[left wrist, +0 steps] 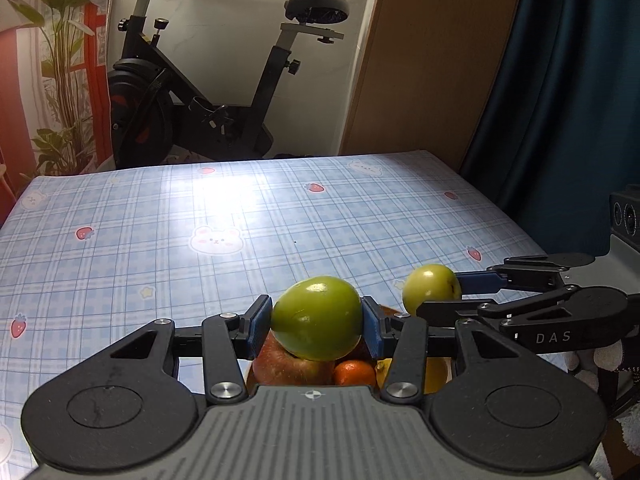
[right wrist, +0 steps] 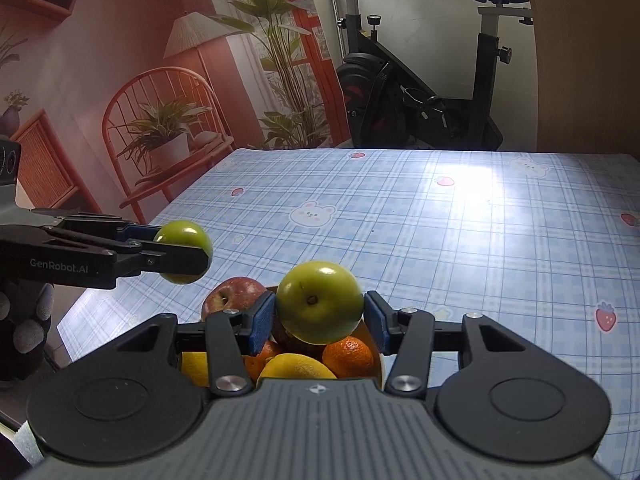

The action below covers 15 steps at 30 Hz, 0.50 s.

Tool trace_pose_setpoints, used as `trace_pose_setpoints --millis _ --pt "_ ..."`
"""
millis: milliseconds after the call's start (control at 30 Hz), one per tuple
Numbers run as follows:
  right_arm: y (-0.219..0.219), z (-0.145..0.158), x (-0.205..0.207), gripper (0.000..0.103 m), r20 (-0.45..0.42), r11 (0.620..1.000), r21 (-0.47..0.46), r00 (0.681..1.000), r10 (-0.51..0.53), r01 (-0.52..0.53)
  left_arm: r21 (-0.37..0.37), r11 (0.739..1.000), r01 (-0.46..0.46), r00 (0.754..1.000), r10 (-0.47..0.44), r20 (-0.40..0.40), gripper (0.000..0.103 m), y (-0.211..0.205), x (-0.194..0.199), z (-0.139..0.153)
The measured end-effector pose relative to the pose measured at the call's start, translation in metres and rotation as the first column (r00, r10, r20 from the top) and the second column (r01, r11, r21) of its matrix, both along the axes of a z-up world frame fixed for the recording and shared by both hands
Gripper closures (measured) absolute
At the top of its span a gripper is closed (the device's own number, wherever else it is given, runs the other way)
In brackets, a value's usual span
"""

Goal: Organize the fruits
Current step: 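Carry the green apple with the left gripper over the plate while the right gripper grasps the other green apple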

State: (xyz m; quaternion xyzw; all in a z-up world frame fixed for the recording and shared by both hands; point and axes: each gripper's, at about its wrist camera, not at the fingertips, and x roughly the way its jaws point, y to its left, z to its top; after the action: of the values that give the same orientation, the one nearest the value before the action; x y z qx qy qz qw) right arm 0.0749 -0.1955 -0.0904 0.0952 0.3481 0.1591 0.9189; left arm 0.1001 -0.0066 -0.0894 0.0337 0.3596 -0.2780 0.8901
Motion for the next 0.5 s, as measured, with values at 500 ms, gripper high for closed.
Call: trace_pose_setpoints --millis 500 --pt "0.016 -0.004 -0.045 0.052 -0.042 0.999 -0.034 0.999 0.014 -0.015 0.009 0.998 0.057 0.997 -0.057 -0.054 0.053 -0.005 -0.024 -0.014"
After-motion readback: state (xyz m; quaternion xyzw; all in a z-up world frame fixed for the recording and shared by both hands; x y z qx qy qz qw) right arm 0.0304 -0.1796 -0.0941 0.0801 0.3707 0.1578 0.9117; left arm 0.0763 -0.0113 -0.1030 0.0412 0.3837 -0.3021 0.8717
